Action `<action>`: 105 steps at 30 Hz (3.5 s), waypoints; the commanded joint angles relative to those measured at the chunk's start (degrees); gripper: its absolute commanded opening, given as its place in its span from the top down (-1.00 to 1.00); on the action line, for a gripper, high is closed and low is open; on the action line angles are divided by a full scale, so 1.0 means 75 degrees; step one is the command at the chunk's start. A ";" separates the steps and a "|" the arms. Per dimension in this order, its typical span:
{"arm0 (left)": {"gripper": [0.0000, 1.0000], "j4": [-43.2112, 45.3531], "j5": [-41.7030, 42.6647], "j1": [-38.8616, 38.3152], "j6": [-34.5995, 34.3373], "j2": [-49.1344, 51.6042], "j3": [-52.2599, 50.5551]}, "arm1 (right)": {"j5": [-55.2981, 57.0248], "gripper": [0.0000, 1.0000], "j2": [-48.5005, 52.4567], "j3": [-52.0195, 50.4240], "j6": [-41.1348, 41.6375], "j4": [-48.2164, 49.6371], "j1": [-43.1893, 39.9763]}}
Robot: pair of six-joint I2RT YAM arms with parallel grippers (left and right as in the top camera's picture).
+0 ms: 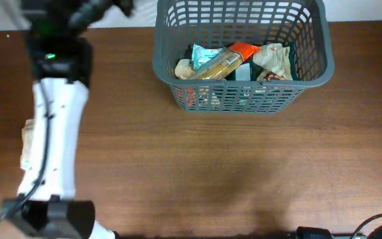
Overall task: Pack container
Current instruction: 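Carry the Kleenex pack over the basket and release it inside, then lower the left gripper onto the beige paper bag on the left and grasp it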
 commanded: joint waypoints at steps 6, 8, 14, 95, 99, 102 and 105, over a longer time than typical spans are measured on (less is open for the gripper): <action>0.96 -0.0012 0.2614 -0.1233 -0.0099 0.1518 -0.0003 | -0.0114 -0.99 -0.0082 -0.0029 -0.0076 0.0026 0.0055; 0.96 -0.0047 0.2952 -0.1428 -0.0105 0.1772 -0.0003 | -0.0134 -0.99 -0.0082 -0.0029 -0.0079 0.0023 0.0055; 0.96 -0.1183 0.2844 -0.1617 -0.0099 0.2465 -0.0003 | -0.0134 -0.99 -0.0082 -0.0029 -0.0079 0.0023 0.0055; -0.99 -1.1220 -0.6330 0.4342 0.1918 0.1603 0.1122 | -0.0309 -0.99 -0.0082 -0.0044 -0.0079 0.0137 0.0058; -0.99 -1.0724 -0.6254 0.4707 0.2658 0.1719 -0.0149 | -0.0341 -0.99 -0.0128 -0.0044 -0.0090 0.0134 0.0055; -0.99 -1.0360 -0.6097 0.4911 0.3351 0.1719 -0.0880 | -0.0425 -0.98 -0.0169 -0.0070 -0.0224 0.0134 0.0055; -0.99 -0.9917 -0.6097 0.5112 0.3926 0.1719 -0.1466 | -0.0411 -0.99 -0.0175 -0.0163 -0.0312 0.0149 0.0055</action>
